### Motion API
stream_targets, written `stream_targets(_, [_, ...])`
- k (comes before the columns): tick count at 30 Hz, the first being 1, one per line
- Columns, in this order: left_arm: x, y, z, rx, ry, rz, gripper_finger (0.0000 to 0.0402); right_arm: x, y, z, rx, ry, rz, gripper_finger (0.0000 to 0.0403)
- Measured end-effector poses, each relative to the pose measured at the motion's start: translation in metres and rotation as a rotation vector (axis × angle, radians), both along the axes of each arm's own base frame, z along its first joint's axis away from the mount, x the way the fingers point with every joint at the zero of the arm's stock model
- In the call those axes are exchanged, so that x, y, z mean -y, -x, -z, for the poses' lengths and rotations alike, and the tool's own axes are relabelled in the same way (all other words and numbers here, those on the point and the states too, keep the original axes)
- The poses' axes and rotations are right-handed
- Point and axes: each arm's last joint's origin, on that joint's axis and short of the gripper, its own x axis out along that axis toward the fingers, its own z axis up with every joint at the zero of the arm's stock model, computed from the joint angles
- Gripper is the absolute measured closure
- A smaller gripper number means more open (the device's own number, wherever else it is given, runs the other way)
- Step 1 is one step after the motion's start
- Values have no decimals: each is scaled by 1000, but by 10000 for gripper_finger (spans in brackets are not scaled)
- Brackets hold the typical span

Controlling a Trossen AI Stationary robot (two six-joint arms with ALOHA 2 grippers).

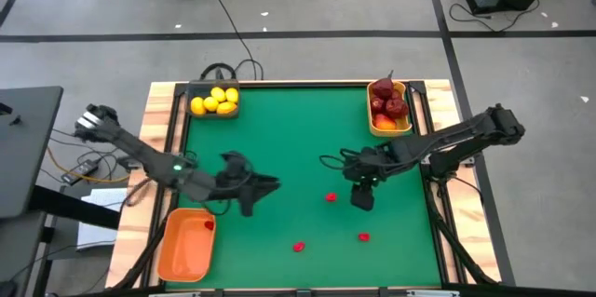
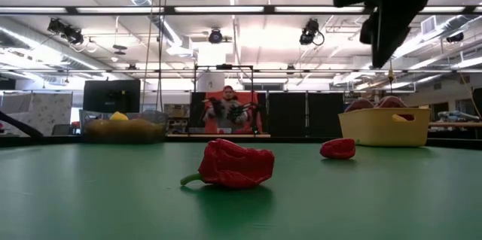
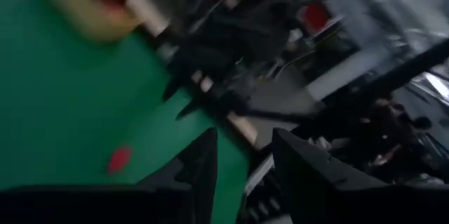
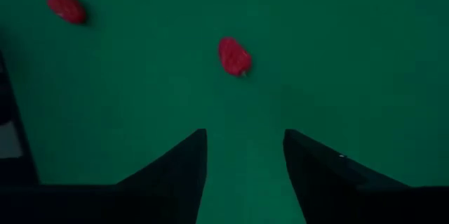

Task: Sort produce into baskets
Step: Put the top red bell pepper into the orange bin

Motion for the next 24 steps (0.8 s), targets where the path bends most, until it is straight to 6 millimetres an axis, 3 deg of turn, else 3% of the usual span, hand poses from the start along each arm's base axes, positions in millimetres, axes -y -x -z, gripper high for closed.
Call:
stream_targets(3, [-5,-31,6,74,-115,37,255,-2,10,-10,10,-14,21,204])
stream_targets(9, [-13,-73,42,23,-202,97,222,-5,28,-25,30,-36,75,204])
stream_targets(14, [-21,-92,72,-76,-254,85,197,-11,40,-28,4,-21,97,204])
stream_targets(19, [-24,-107,101,-175,-459,113,192,-19,45,-28,-17,-15,74,204])
stream_targets(24, [-33,-119,119,-216,-535,76,192,-21,47,-27,-28,-8,57,204])
